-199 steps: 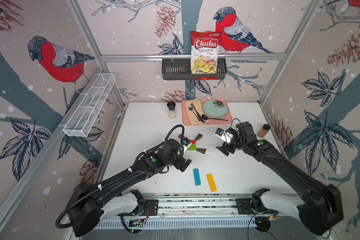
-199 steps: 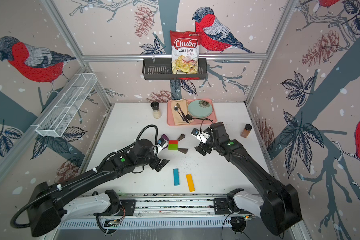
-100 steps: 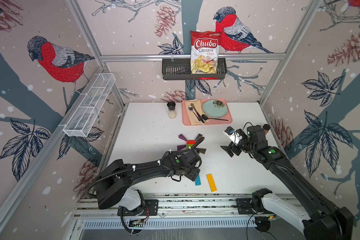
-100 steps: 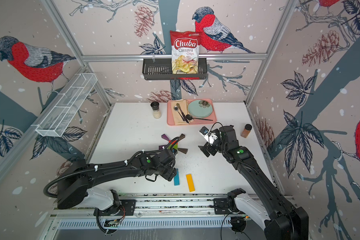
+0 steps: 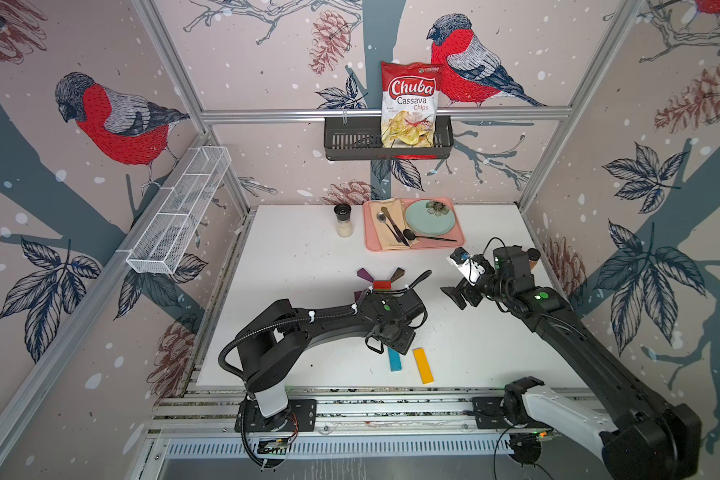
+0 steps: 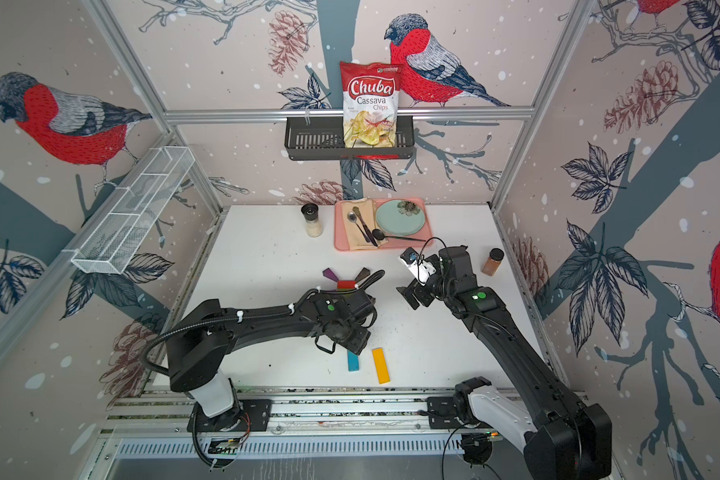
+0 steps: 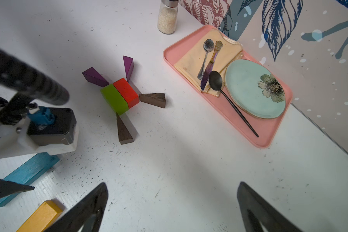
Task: Assemble a small pinwheel with building blocks
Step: Assemble the building block at the center of the board.
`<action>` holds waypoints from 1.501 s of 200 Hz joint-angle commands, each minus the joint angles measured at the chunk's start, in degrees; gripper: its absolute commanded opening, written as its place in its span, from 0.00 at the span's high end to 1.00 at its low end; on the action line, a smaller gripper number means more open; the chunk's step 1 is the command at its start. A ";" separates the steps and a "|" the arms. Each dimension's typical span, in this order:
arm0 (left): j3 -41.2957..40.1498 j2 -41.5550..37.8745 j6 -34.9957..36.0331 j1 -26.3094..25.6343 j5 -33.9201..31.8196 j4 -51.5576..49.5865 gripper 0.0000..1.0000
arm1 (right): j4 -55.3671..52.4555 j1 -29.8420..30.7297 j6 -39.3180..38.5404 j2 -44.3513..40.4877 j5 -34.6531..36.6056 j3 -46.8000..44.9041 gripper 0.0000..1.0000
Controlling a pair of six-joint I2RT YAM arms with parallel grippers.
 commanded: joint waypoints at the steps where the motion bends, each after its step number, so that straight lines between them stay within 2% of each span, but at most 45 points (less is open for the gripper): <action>1: 2.53 1.73 -2.61 -0.81 -2.67 -8.11 0.41 | 0.48 -0.44 1.42 -0.48 -1.11 -0.18 0.00; 25: 3.37 2.17 -5.12 -2.22 -6.02 -9.45 0.41 | 0.32 -1.29 1.07 -0.26 -1.51 0.15 0.00; 59: 2.06 2.06 -6.39 -2.68 -7.23 -7.85 0.41 | -0.52 -2.35 -0.22 1.17 -2.93 1.31 0.00; 137: 3.24 4.84 -5.64 -2.68 -8.18 -6.97 0.40 | -2.50 -3.62 -2.70 2.98 -5.18 2.83 0.00; 193: 3.97 5.69 -5.64 -2.73 -6.92 -7.89 0.45 | -3.08 -4.08 -3.73 3.92 -6.39 3.14 0.00; 300: 0.35 3.39 -10.33 -2.67 -8.36 -8.64 0.47 | -2.41 -4.24 -3.95 4.29 -7.59 2.02 0.00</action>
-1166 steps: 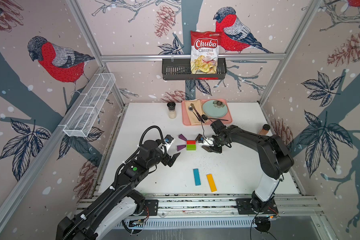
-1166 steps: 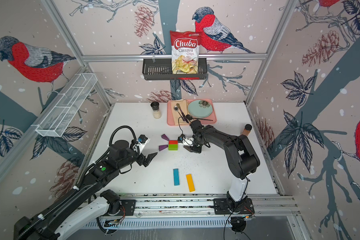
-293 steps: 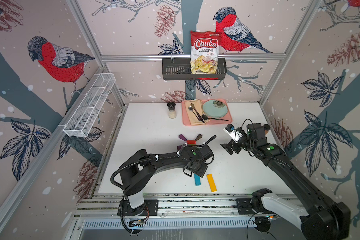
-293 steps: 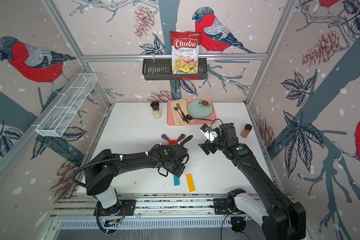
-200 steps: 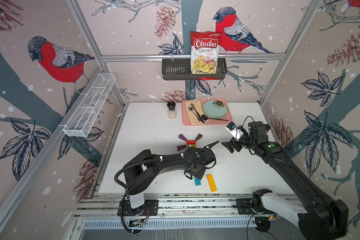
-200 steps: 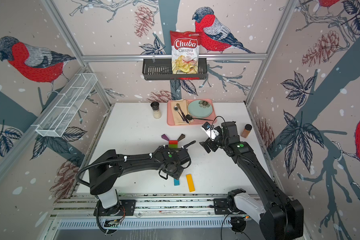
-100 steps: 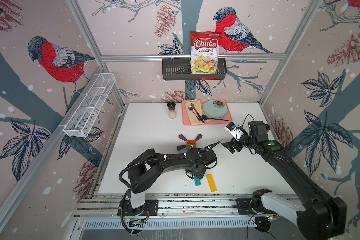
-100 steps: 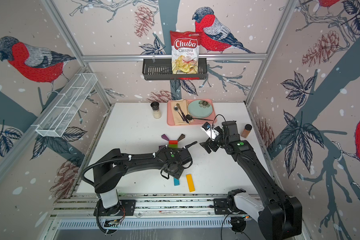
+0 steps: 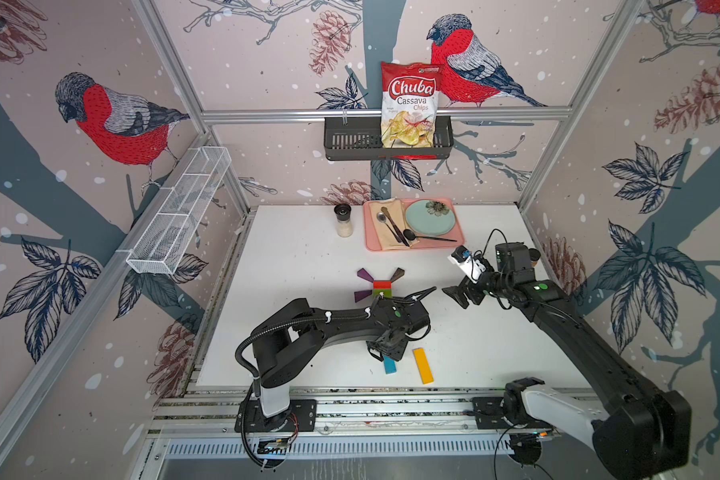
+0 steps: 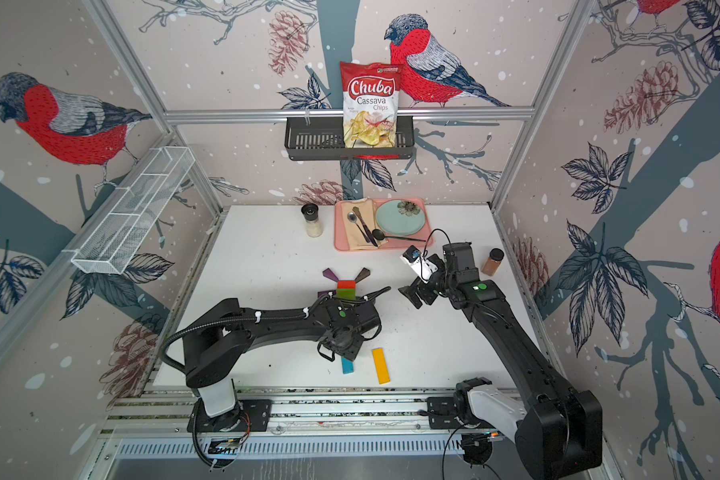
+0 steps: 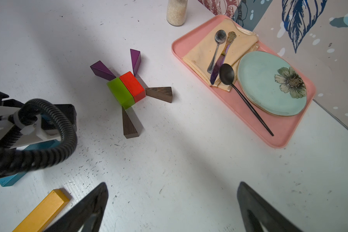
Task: Assemble a small pinwheel with building blocks
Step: Assemble the building block at the center of the board.
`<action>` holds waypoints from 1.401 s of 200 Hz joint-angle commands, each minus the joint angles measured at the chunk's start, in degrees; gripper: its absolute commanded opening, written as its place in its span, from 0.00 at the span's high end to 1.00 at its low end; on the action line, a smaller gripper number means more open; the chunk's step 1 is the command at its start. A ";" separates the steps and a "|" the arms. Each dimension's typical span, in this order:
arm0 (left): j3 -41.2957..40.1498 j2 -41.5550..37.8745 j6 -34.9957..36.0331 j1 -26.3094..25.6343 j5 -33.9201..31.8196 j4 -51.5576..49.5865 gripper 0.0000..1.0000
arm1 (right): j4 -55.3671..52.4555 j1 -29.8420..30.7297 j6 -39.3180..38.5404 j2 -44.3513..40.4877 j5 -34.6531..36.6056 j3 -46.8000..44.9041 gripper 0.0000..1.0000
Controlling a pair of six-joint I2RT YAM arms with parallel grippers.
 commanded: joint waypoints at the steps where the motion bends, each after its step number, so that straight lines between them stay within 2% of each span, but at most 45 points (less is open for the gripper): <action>1: -0.06 -0.52 -2.16 -0.09 -1.40 -1.66 0.47 | 0.27 -0.04 -0.48 0.00 -1.00 -0.22 0.00; 103: -1.04 -3.53 -2.93 0.22 5.04 -2.19 0.49 | 1.83 -0.75 -0.43 -2.51 -1.28 -3.60 0.00; 177: -0.50 -1.75 -2.78 1.63 8.30 -2.29 0.49 | 3.08 -0.92 -0.31 -2.35 -1.84 -4.50 0.00; 237: 1.17 0.14 -2.32 2.05 7.74 -3.31 0.51 | 3.08 -1.00 -0.34 -2.40 -1.89 -4.53 0.00; 264: 3.34 2.19 -1.69 1.99 5.82 -4.50 0.54 | 3.08 -1.06 -0.50 -2.22 -1.68 -4.19 0.00; 280: 4.68 3.09 -1.51 1.98 5.22 -5.26 0.60 | 2.90 -1.11 -0.61 -2.22 -1.56 -3.95 0.00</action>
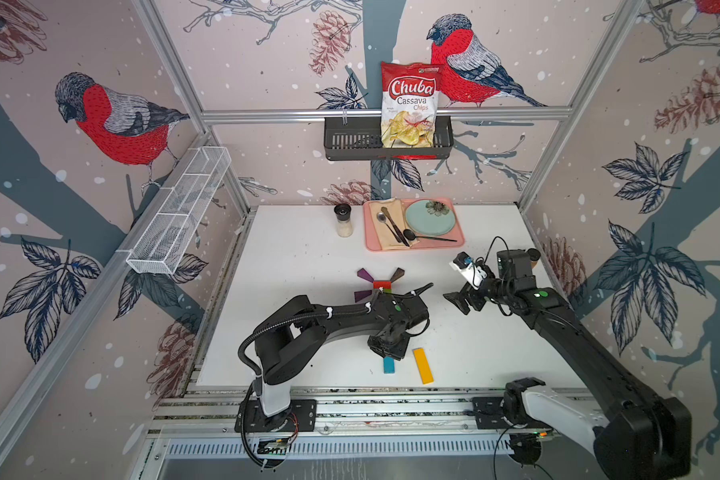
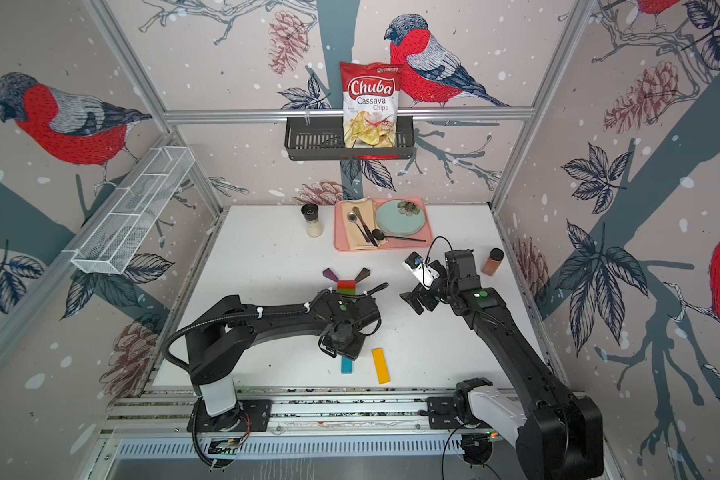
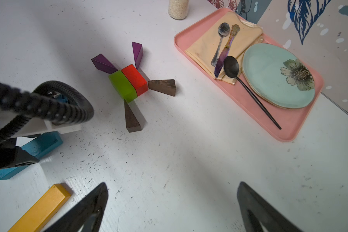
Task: Assemble a small pinwheel with building blocks
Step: Assemble the building block at the center of the board.
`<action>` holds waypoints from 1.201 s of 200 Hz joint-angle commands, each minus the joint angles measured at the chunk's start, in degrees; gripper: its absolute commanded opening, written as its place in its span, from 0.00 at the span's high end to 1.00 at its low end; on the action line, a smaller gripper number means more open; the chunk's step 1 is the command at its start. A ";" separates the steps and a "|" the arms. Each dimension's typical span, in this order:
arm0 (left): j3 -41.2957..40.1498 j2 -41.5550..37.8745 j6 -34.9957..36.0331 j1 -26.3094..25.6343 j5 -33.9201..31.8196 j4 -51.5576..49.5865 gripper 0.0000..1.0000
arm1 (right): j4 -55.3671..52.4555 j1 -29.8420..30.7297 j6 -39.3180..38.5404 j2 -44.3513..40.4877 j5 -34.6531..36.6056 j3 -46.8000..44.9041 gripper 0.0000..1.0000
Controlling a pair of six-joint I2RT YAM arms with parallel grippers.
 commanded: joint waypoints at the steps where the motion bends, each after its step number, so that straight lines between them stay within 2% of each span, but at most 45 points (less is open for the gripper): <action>1: 1.65 0.97 0.32 0.03 -2.37 -2.62 0.60 | 1.02 -0.03 -0.58 0.02 -0.70 0.53 0.00; 66: 2.34 1.64 -3.35 4.25 -4.15 -3.13 0.70 | 1.20 -0.36 -0.65 -0.11 -0.63 0.69 0.00; 124: 4.63 1.52 -8.09 6.90 -3.94 -1.18 0.70 | 2.06 -0.68 -0.24 -0.63 -1.07 0.79 0.00; 169: 7.13 2.12 -11.36 7.85 -6.58 -1.61 0.70 | 2.85 -0.64 0.22 -2.36 -1.07 -0.14 0.00; 240: 12.49 6.85 -9.73 11.58 -9.91 -3.15 0.71 | 3.73 -0.60 0.55 -3.93 -1.48 -0.64 0.00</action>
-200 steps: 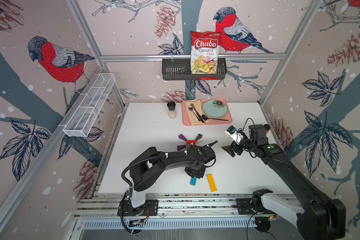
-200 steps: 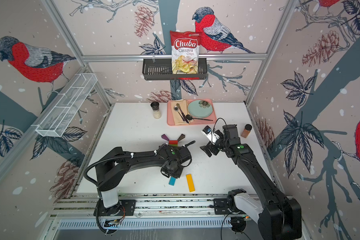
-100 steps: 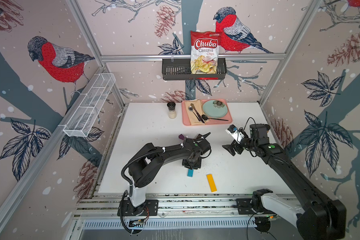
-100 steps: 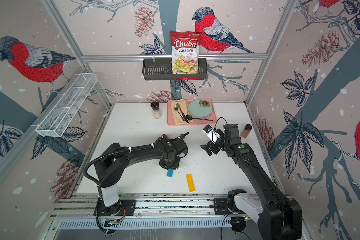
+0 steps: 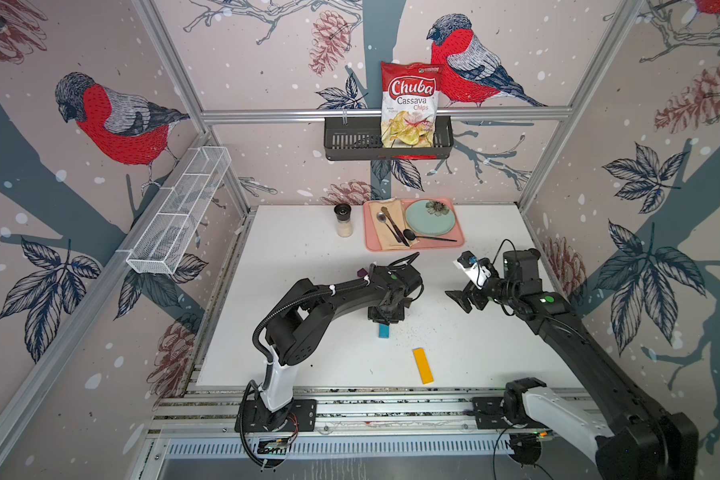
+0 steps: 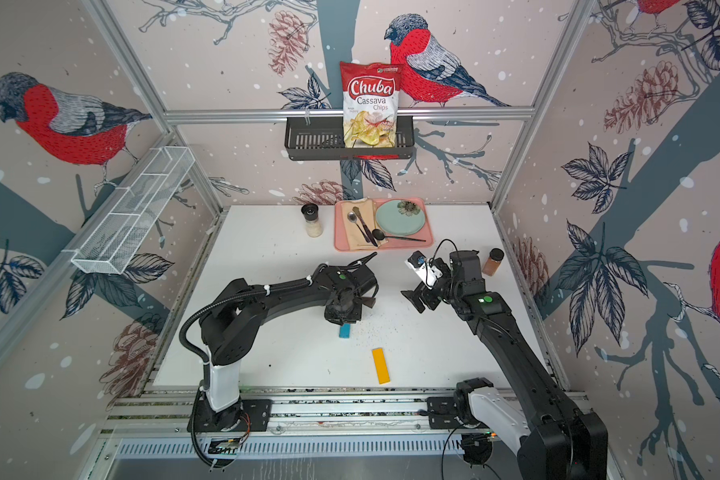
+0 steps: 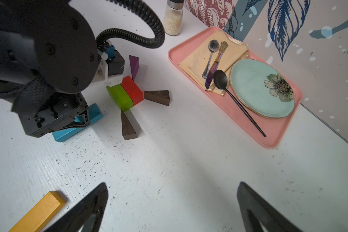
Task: Assemble a small pinwheel with building blocks
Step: Assemble the building block at the center of the board.
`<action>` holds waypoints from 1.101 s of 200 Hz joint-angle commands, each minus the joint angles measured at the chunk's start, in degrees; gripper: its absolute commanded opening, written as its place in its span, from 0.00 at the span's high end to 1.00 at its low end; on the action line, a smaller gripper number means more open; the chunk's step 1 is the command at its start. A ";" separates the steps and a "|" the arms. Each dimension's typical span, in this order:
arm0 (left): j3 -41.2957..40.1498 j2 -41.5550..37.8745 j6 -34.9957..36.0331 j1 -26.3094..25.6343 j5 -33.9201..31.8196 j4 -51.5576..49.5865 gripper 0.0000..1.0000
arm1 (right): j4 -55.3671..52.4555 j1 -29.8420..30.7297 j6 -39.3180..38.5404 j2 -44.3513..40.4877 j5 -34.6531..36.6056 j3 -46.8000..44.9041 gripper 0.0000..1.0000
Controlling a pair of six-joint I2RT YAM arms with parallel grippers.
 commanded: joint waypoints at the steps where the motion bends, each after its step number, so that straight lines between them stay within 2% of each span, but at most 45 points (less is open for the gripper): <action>1: 1.42 0.68 -0.46 0.86 -2.74 -1.70 0.71 | 1.77 -0.03 0.36 -0.43 -1.12 0.04 0.00; 96: 1.54 2.22 -0.17 1.32 -2.70 -0.79 0.70 | 1.71 0.08 0.45 -0.78 -1.31 -0.01 0.00; 160: 2.20 1.72 0.27 1.32 -4.40 -0.23 0.57 | 1.50 0.08 0.20 -0.81 -1.32 0.18 0.00; 220: 2.85 2.62 1.19 1.32 -3.13 0.23 0.54 | 1.26 0.08 0.10 -1.14 -1.35 0.24 0.00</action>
